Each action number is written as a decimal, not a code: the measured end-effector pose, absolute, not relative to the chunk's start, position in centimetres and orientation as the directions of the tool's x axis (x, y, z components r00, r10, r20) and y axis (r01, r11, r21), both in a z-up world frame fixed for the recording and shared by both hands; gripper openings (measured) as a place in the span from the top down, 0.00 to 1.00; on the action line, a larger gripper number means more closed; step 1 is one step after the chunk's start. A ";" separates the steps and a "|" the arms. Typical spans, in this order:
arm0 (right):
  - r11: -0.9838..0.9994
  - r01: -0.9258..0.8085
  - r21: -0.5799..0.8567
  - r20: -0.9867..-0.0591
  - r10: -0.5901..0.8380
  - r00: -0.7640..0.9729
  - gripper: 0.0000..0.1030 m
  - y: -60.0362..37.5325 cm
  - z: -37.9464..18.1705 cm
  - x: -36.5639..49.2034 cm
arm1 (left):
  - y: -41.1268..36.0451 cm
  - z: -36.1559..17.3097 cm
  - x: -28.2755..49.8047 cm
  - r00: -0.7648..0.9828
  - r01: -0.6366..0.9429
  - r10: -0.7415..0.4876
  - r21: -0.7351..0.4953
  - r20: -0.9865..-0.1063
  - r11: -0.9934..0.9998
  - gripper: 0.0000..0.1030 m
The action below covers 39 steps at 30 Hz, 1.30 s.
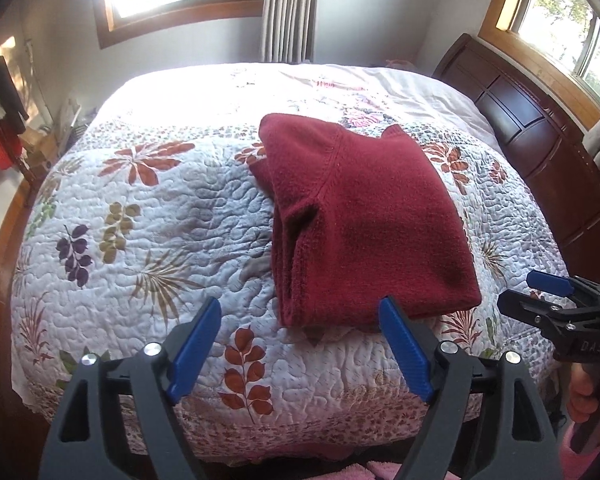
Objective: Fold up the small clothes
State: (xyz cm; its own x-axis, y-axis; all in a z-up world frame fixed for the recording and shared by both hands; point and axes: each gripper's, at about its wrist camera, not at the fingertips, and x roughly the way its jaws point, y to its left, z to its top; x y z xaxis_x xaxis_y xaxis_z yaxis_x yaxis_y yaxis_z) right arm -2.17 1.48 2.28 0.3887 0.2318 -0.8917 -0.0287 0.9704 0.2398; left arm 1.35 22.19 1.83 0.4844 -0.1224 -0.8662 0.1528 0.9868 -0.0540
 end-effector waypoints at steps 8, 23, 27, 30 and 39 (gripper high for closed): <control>0.972 -0.025 0.236 -0.895 0.227 0.384 0.07 2.3 2.1 -2.9 | 22.4 2.4 0.5 0.512 0.136 -0.077 -0.008 -0.855 0.991 0.18; 0.987 -0.017 0.161 -0.895 0.153 0.420 0.07 3.0 2.7 -3.4 | 22.6 1.0 0.1 0.469 0.135 -0.084 -0.022 -0.879 0.991 0.18; 0.986 -0.003 0.170 -0.887 0.154 0.435 0.07 2.8 2.7 -3.6 | 22.7 1.0 0.0 0.470 0.136 -0.083 -0.021 -0.879 0.991 0.18; 0.986 0.009 0.164 -0.892 0.145 0.429 0.07 2.7 2.5 -3.6 | 22.7 1.1 -0.1 0.470 0.137 -0.086 -0.024 -0.879 0.990 0.18; 0.985 0.020 0.171 -0.905 0.149 0.399 0.07 2.7 2.0 -3.9 | 22.6 1.1 -0.2 0.471 0.136 -0.082 -0.020 -0.878 0.991 0.17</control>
State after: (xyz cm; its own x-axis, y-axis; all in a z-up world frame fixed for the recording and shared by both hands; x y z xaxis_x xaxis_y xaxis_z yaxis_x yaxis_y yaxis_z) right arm -3.93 2.74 1.97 0.3993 0.1489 -0.9046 0.0200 0.9851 0.1710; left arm -0.24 22.63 1.08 0.4710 -0.0819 -0.8783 0.1359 0.9905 -0.0195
